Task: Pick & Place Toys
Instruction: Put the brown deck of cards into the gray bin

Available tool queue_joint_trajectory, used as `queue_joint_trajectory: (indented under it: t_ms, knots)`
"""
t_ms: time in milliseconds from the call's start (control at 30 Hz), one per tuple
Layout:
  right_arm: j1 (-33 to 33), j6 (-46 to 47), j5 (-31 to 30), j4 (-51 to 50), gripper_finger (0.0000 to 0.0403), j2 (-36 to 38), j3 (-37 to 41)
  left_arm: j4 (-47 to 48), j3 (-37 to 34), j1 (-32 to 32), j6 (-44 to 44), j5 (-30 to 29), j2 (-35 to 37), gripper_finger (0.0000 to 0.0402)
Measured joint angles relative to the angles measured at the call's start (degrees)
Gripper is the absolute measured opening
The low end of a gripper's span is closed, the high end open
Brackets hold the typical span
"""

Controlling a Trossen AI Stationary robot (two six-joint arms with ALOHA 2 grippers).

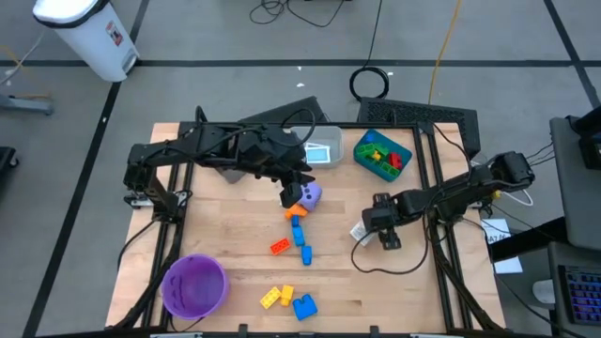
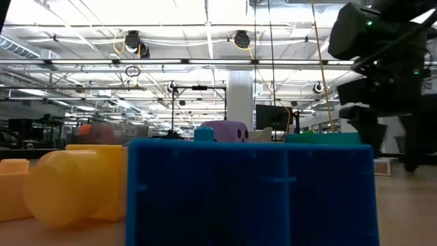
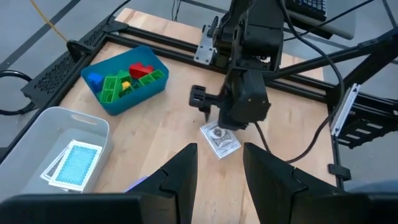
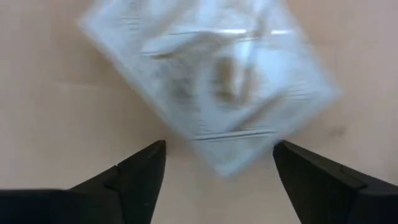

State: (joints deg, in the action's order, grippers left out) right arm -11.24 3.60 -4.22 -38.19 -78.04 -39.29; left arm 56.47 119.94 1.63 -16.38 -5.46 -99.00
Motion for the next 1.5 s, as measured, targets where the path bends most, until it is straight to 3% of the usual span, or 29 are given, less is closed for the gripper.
queue_joint_trajectory:
  t_ms: [167,400,533,733,933,1167,1300,1500]
  knots:
    - [3.10,-4.68,0.47,-1.31,0.0286,1.41,-3.75,0.02,0.00,-0.04,-0.22,-0.32,0.00,0.0136]
    - [4.15,-16.72,2.92,-0.67,0.0332,1.61,-10.22,-0.02,0.00,-0.04,-0.27,-0.32,0.00,0.0136]
    - [4.06,-24.41,6.97,0.27,0.0355,1.22,-10.60,-0.04,0.00,-0.04,-0.64,-0.32,0.00,0.0136]
    - [4.04,-32.86,8.17,-2.04,0.0357,-2.84,-10.57,-0.07,0.00,-0.04,-0.90,-0.32,0.00,0.0136]
    - [4.06,-34.49,4.30,0.15,0.0355,-8.39,-10.55,-0.07,0.01,-0.04,-1.23,-0.50,0.00,0.0136]
    - [4.06,-35.76,4.69,0.30,0.0354,-13.40,-10.77,-0.07,0.00,-0.04,-1.80,-0.54,0.00,0.0136]
    - [4.06,-36.05,4.71,0.96,0.0346,-13.77,-10.76,-0.07,0.00,-0.04,-1.84,-0.54,0.00,0.0136]
    - [3.99,-35.95,4.30,1.69,0.0303,-11.34,-10.37,-0.04,0.00,-0.02,-1.81,-0.54,0.00,0.0136]
